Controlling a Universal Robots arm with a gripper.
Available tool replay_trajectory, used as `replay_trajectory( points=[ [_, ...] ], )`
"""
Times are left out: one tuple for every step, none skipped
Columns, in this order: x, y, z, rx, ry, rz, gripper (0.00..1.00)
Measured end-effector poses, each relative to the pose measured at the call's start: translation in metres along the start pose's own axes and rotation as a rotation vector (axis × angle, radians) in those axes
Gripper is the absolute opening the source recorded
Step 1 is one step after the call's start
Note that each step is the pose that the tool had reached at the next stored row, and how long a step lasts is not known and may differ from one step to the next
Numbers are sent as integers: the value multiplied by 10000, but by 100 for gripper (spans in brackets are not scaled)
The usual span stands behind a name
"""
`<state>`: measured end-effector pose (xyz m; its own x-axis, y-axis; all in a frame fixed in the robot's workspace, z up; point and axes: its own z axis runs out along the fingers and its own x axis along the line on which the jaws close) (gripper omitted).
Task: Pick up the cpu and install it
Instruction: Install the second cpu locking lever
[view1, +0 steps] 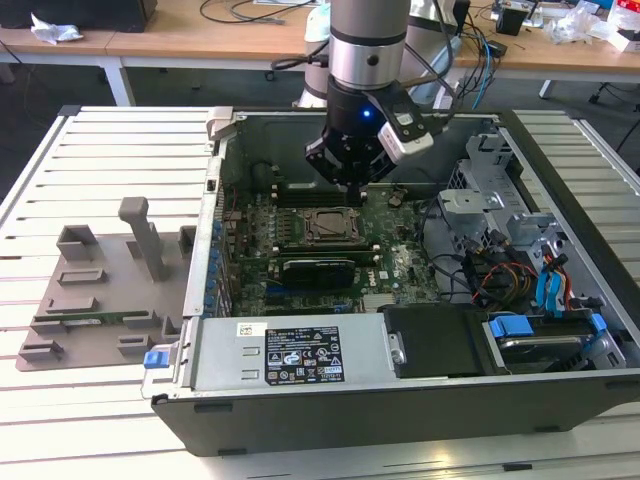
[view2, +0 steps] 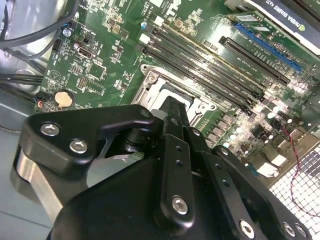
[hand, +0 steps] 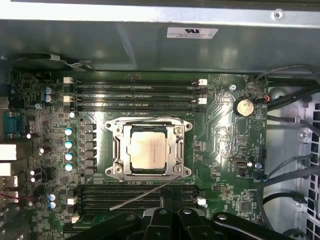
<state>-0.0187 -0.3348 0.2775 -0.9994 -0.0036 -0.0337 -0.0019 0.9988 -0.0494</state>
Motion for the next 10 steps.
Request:
replay_trajectory(
  points=[
    [0, -9, 3, -1, -1, -1, 11],
    [1, -15, 6, -1, -1, 0, 11],
    [4, -33, 11, 0, 0, -1, 11],
    [7, -47, 16, 0, 0, -1, 11],
    [10, -58, 20, 0, 0, -1, 11],
    [25, -95, 41, -7, -1, 1, 11],
    [36, -111, 65, -7, 0, -2, 11],
    [43, -120, 84, -8, 0, -1, 11],
    [49, -128, 97, -17, 0, 0, 11],
    [56, -151, 101, -91, -1, 3, 11]
  ],
)
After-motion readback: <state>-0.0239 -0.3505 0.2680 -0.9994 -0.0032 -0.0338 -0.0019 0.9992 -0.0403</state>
